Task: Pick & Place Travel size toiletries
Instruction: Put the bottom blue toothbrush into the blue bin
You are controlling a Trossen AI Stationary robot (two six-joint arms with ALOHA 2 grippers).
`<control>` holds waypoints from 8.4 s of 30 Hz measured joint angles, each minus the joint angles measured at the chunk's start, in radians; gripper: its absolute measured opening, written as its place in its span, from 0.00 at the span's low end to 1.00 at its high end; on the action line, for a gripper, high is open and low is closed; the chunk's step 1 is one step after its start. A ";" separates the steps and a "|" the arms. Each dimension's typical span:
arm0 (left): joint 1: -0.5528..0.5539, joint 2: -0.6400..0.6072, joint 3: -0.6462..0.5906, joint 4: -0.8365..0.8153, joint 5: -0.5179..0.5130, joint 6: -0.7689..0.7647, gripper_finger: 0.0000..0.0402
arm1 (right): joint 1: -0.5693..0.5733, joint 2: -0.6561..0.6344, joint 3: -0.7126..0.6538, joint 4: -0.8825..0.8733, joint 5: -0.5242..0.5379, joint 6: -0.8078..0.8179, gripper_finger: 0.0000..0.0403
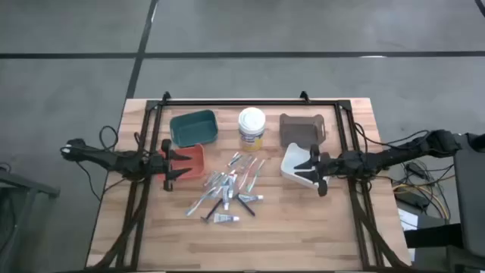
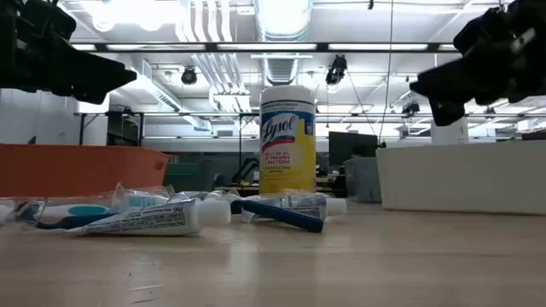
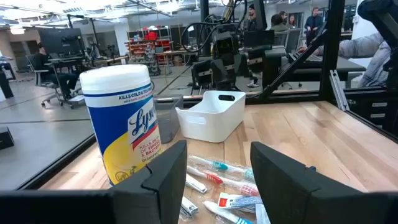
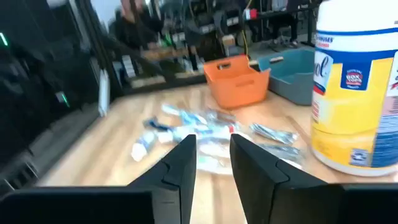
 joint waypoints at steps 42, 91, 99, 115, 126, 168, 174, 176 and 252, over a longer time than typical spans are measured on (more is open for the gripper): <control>0.000 0.000 0.000 -0.002 0.000 0.000 0.46 | -0.052 -0.670 0.000 -0.595 -0.176 -0.171 0.21; 0.000 0.000 0.000 -0.005 0.000 0.000 0.46 | -0.052 -0.658 0.000 -0.565 -0.263 -0.310 0.21; 0.000 0.000 0.000 -0.005 0.000 0.000 0.46 | -0.052 -0.654 0.000 -0.566 -0.263 -0.258 0.18; 0.000 0.000 0.000 0.004 0.000 -0.007 0.46 | -0.052 -0.652 0.000 -0.567 -0.263 -0.249 0.20; 0.000 0.005 0.000 0.018 0.093 -0.149 0.46 | -0.052 -0.654 0.000 -0.566 -0.264 -0.249 0.17; 0.000 0.199 0.006 -0.036 0.246 -0.284 0.45 | -0.052 -0.653 0.000 -0.567 -0.264 -0.249 0.21; 0.000 0.248 0.064 -0.101 0.245 -0.299 0.45 | -0.052 -0.654 0.000 -0.567 -0.264 -0.249 0.20; 0.000 0.260 0.086 -0.126 0.246 -0.320 0.45 | -0.052 -0.654 0.000 -0.567 -0.264 -0.249 0.19; -0.239 0.980 0.589 -0.421 0.257 -0.632 0.20 | -0.052 -0.646 0.000 -0.567 -0.264 -0.249 0.20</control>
